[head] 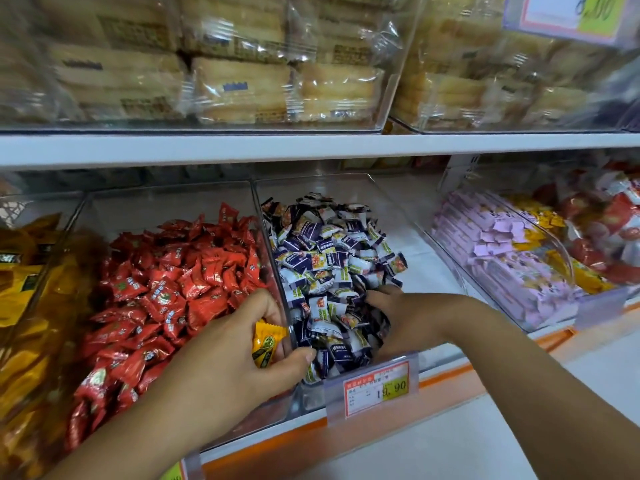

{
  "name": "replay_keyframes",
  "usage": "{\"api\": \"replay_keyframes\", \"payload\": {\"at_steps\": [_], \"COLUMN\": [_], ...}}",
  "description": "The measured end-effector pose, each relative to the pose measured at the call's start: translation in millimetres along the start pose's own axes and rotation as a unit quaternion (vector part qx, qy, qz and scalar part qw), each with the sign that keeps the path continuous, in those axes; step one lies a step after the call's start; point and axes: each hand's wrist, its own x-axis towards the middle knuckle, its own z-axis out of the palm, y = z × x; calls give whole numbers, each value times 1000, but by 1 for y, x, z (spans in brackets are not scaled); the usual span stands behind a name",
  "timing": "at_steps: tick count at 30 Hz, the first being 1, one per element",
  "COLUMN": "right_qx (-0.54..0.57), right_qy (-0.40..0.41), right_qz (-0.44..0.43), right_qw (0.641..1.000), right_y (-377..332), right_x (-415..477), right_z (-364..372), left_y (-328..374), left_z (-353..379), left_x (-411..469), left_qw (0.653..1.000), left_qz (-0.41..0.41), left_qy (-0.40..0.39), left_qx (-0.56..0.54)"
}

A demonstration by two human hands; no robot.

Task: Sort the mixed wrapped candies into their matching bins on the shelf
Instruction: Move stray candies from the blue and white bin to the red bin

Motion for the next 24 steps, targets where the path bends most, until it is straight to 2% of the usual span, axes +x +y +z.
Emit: {"api": "replay_keyframes", "payload": {"at_steps": [4, 11, 15, 24], "right_qx": [5, 95, 74, 173], "right_qy": [20, 60, 50, 62], "right_qz": [-14, -29, -41, -32], "right_qw": [1000, 993, 995, 982], "right_y": [-1, -4, -4, -4], "right_x": [10, 8, 8, 4], "right_z": [6, 5, 8, 7], "left_y": [1, 2, 4, 4], "left_z": [-1, -1, 0, -1], "left_x": [-1, -2, -3, -3], "left_qw": [1000, 1000, 1000, 1000], "left_qz": [-6, -6, -6, -5], "left_qy": [-3, 2, 0, 1], "left_qx": [2, 3, 5, 5]}}
